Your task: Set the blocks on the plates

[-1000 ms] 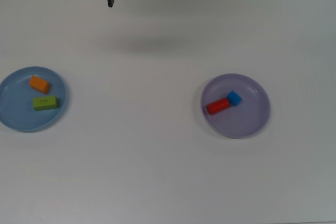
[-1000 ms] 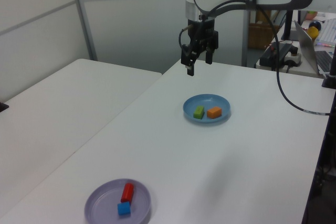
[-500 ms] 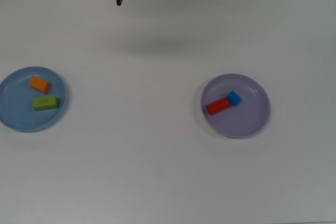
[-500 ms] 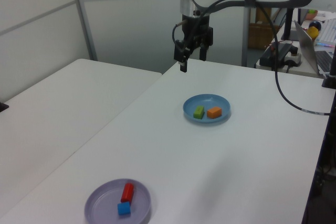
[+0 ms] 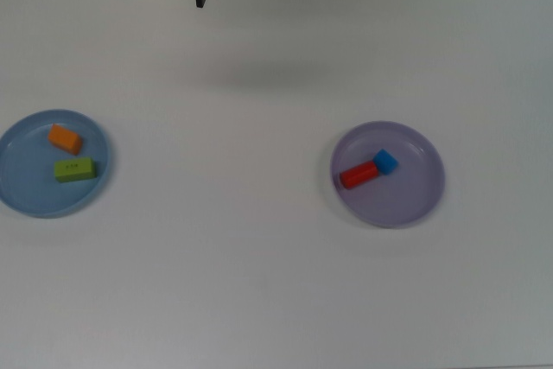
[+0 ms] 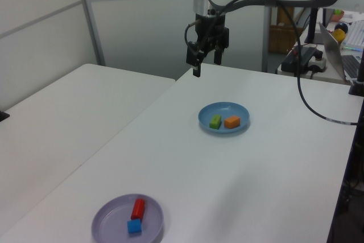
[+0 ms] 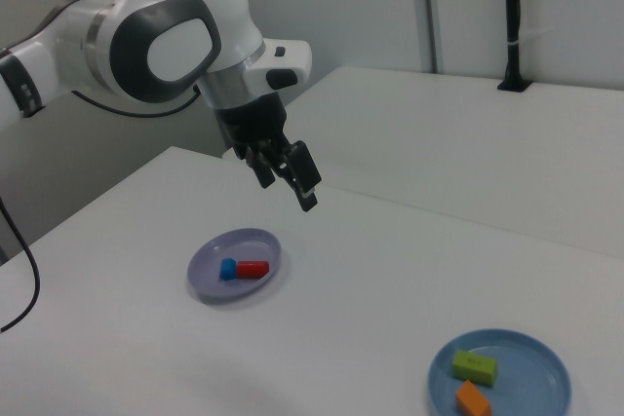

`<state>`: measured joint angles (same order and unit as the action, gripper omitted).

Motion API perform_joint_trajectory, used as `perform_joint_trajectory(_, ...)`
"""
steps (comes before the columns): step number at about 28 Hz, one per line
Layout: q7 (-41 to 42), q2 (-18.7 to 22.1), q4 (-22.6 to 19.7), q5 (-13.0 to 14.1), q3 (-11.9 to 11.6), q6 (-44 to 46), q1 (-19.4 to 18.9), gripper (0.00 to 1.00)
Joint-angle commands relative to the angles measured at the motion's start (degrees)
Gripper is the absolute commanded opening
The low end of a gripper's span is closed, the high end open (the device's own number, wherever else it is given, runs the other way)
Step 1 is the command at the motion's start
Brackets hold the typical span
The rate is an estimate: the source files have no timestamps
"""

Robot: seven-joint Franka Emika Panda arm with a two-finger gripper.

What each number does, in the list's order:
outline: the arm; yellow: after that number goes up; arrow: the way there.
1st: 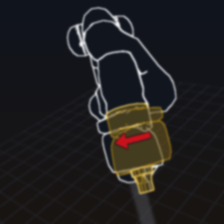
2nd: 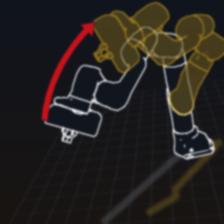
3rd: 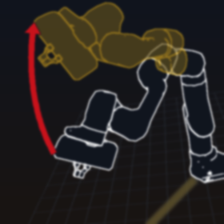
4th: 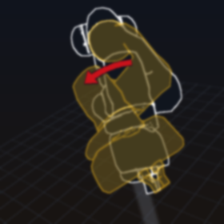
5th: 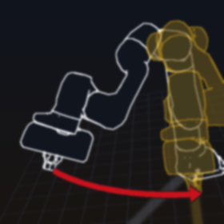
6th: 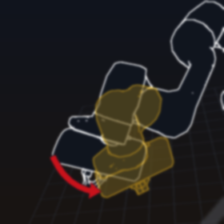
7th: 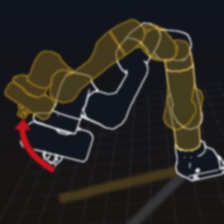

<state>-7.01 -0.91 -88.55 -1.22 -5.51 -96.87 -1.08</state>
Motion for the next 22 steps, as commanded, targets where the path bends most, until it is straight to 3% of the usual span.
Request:
perform_joint_trajectory(1,3.4,-0.7,1.9,0.7,-0.1,3.0,-0.2,1.00)
perform_joint_trajectory(17,8.9,-0.8,1.7,1.1,0.3,5.1,-0.4,1.00)
perform_joint_trajectory(22,7.5,-1.4,1.7,1.1,1.9,5.0,-0.4,1.00)
